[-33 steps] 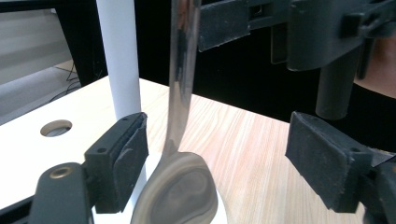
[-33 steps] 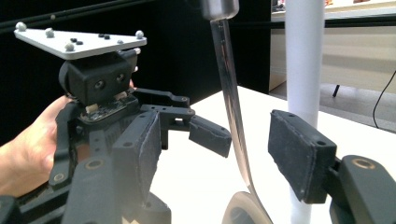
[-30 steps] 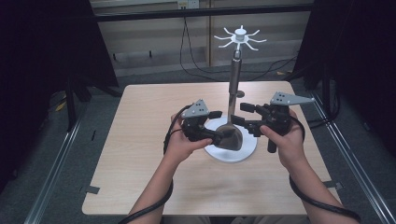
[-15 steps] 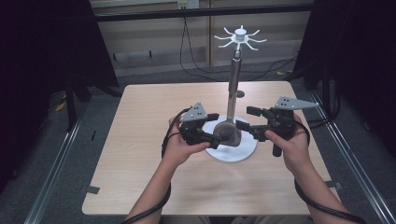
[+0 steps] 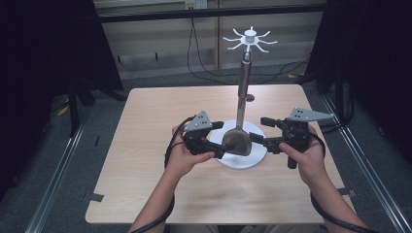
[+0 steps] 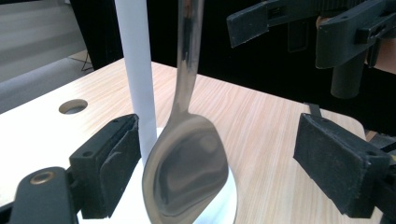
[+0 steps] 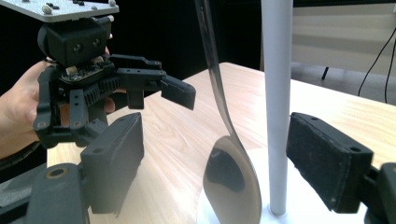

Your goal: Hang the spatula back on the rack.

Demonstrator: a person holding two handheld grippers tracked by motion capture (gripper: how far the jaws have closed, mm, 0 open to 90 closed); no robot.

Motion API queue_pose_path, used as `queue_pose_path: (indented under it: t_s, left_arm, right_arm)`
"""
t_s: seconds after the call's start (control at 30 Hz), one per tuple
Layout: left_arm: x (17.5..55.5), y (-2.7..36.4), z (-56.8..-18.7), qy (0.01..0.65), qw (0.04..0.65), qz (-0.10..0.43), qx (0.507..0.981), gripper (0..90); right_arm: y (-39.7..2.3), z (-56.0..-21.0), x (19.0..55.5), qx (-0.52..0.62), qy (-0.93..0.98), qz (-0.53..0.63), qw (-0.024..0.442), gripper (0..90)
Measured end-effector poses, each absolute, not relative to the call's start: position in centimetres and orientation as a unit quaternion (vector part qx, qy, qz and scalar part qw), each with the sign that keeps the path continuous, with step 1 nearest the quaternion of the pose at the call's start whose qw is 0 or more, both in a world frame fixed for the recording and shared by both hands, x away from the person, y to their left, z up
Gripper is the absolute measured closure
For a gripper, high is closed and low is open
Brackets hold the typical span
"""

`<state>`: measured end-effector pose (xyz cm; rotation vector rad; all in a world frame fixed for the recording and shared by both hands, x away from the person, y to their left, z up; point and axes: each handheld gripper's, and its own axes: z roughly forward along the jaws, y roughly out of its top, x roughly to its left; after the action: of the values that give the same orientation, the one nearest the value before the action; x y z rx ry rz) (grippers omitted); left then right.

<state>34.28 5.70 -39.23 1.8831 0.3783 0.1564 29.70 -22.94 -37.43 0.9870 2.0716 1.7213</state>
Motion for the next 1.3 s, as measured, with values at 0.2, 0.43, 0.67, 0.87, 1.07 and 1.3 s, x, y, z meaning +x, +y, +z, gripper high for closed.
queue_pose_path:
  t_s: [0.2,0.43,0.67,0.87,1.07,1.3]
  left_arm:
    - [34.2,6.1,-39.8,0.162,0.566,0.064,0.806,14.5]
    - [34.1,6.4,-40.2,0.167,0.562,0.066,0.808,14.5]
    - [33.9,6.9,-40.6,0.167,0.559,0.065,0.809,14.4]
    - [33.8,7.3,-40.8,0.17,0.556,0.068,0.811,14.5]
    - [33.9,7.8,-41.3,0.174,0.556,0.065,0.81,14.3]
    - [33.8,8.2,-42.0,0.179,0.552,0.064,0.812,14.2]
  right_arm:
    - [-23.5,-38.2,29.4,0.345,0.719,0.589,0.134,17.8]
    - [-24.1,-39.1,29.1,0.351,0.722,0.582,0.133,17.5]
    - [-24.6,-39.9,28.9,0.354,0.723,0.578,0.131,17.2]
    - [-25.0,-40.5,28.7,0.36,0.723,0.575,0.13,17.1]
    - [-25.3,-41.0,28.5,0.365,0.725,0.57,0.128,17.0]
    - [-25.7,-41.8,28.2,0.369,0.725,0.568,0.125,17.0]
